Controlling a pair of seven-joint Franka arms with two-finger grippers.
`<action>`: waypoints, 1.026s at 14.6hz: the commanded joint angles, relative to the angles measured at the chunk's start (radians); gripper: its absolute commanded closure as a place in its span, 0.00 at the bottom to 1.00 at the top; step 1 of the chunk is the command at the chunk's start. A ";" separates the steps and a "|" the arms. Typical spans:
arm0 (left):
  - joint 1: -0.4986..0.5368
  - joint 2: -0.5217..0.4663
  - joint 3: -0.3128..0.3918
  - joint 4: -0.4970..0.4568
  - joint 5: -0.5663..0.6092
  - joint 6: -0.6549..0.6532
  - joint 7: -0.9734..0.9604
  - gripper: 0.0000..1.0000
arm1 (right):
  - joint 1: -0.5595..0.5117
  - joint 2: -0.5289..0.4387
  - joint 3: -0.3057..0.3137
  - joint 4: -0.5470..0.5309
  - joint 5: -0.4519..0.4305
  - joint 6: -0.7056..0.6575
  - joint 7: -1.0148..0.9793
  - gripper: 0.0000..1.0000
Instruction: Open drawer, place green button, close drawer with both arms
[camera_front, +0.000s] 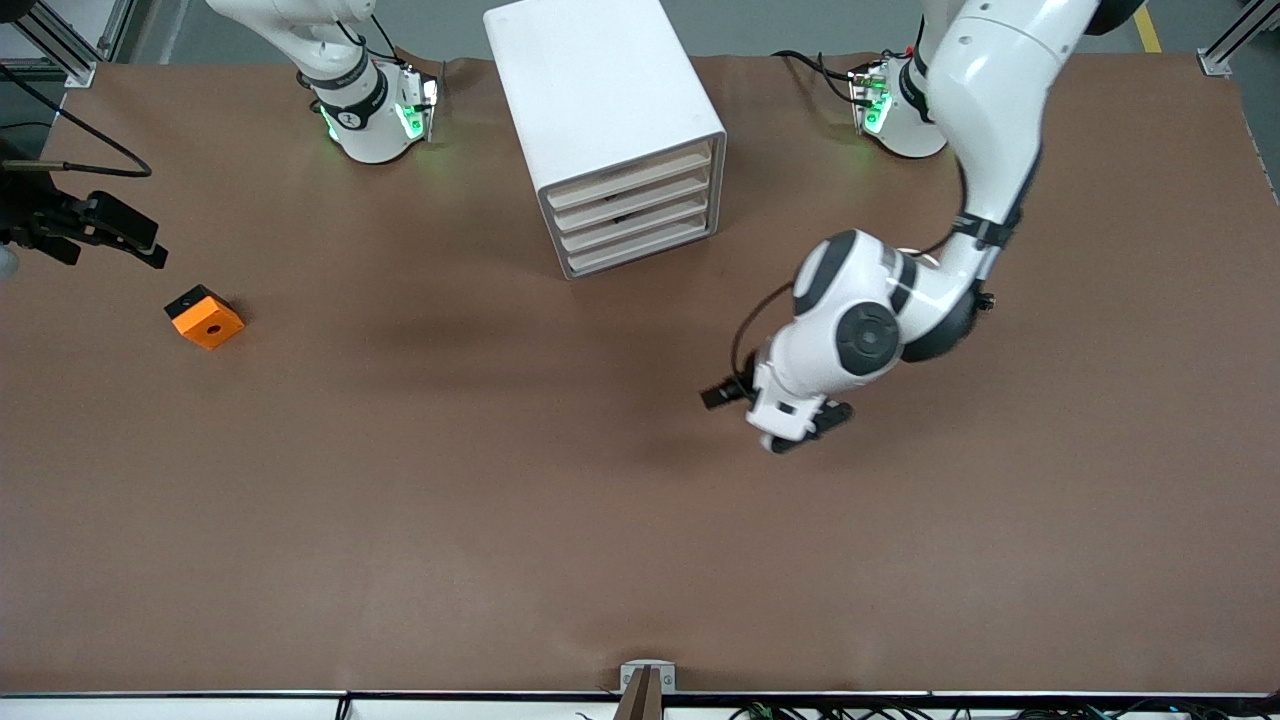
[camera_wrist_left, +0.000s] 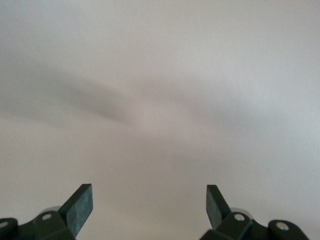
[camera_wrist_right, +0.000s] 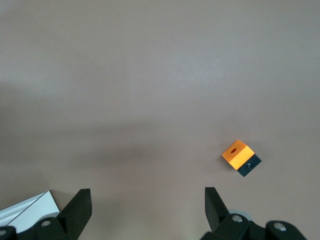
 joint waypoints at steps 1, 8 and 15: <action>0.049 -0.007 -0.008 0.043 0.179 -0.019 0.021 0.00 | -0.008 0.016 0.008 0.028 0.002 -0.015 0.007 0.00; 0.224 -0.096 -0.009 0.083 0.428 -0.068 0.202 0.00 | 0.049 0.017 -0.024 0.028 -0.001 -0.012 0.005 0.00; 0.326 -0.304 -0.028 0.094 0.359 -0.280 0.295 0.00 | 0.064 0.016 -0.057 0.035 0.005 -0.004 0.004 0.00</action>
